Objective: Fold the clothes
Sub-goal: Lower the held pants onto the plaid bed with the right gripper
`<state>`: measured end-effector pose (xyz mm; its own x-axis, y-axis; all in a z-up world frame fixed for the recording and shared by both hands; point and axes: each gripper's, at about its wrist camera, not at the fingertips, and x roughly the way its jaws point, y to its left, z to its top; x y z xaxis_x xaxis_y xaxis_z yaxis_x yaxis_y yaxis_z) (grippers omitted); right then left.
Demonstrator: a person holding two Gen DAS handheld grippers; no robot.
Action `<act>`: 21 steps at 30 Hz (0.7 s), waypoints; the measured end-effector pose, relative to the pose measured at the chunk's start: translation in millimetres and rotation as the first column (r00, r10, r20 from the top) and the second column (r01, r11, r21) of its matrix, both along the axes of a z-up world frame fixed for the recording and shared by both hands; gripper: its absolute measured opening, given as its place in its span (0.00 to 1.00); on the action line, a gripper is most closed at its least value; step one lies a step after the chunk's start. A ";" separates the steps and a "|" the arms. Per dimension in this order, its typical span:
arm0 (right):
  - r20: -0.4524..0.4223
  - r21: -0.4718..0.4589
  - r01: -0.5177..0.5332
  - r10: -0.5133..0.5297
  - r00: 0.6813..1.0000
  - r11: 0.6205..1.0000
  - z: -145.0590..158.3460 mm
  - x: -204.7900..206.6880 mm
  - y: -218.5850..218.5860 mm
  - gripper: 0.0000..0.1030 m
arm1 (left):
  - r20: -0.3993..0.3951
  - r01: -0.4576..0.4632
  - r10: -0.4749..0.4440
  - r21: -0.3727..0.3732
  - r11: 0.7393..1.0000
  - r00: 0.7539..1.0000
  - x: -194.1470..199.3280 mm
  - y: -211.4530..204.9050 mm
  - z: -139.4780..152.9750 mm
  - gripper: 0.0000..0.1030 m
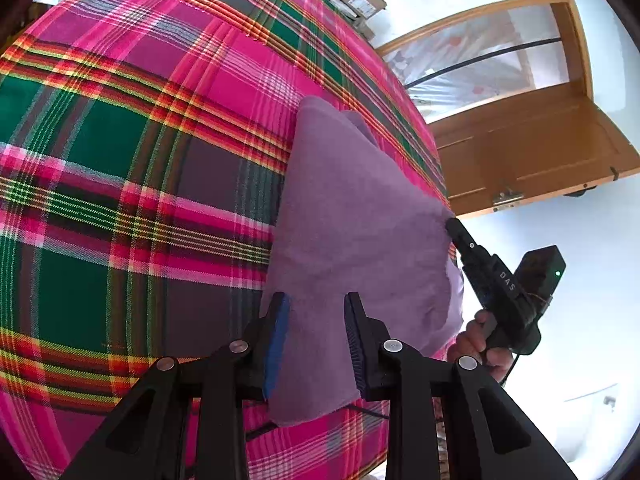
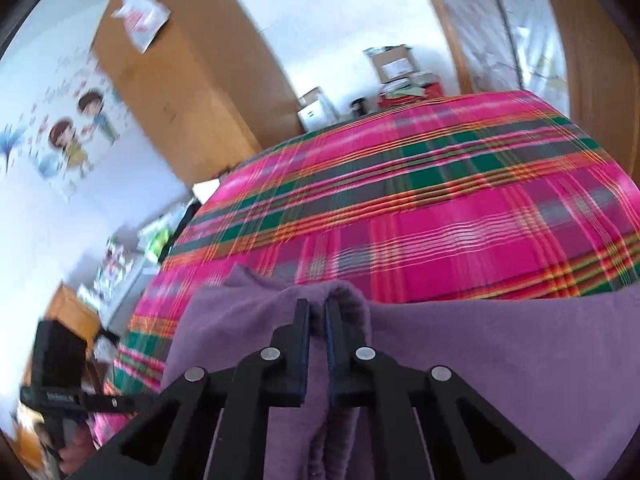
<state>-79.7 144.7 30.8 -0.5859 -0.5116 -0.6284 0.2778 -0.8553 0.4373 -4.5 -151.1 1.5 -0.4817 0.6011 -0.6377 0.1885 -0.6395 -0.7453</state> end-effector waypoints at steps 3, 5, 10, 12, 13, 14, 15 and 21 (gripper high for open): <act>0.032 0.000 0.025 -0.025 0.999 1.000 -8.2 -2.5 4.4 0.07 | 0.004 0.000 0.000 0.001 1.000 1.000 -1.1 0.6 -0.8 0.29; 0.041 0.023 0.030 -0.031 0.999 0.999 -14.5 -4.3 1.5 0.07 | 0.007 0.000 0.000 0.001 1.000 1.000 -1.8 0.9 -1.3 0.29; 0.086 0.039 0.021 -0.024 0.996 0.999 -25.8 -9.2 0.5 0.11 | 0.011 -0.003 0.003 -0.001 1.000 1.000 -0.9 2.4 -0.6 0.29; 0.092 0.029 0.016 -0.019 0.996 0.999 -24.2 -6.6 2.8 0.12 | 0.010 -0.005 0.005 -0.004 1.000 1.000 -0.8 2.7 0.5 0.29; 0.090 0.018 0.012 -0.013 0.996 1.000 -21.6 -3.4 4.5 0.12 | 0.009 -0.006 0.006 -0.006 1.000 1.000 -0.8 2.8 1.0 0.29; 0.088 0.007 0.007 -0.008 0.996 1.000 -19.0 -0.2 6.2 0.12 | 0.009 -0.006 0.006 -0.006 1.000 1.000 -0.6 3.2 1.2 0.29; 0.081 0.002 0.001 -0.001 0.997 1.000 -16.4 4.3 7.2 0.12 | 0.008 -0.007 0.007 -0.006 1.000 1.000 -0.3 3.6 1.4 0.29; 0.087 -0.068 -0.046 0.052 0.995 0.997 -10.8 43.2 12.5 0.20 | 0.006 -0.009 0.009 -0.004 1.000 1.000 2.0 4.2 0.6 0.29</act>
<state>-36.5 157.1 20.0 -0.5024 -0.5803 -0.6410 0.2765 -0.8102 0.5168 -2.5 -146.9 2.0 -0.4837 0.5943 -0.6425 0.1988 -0.6403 -0.7419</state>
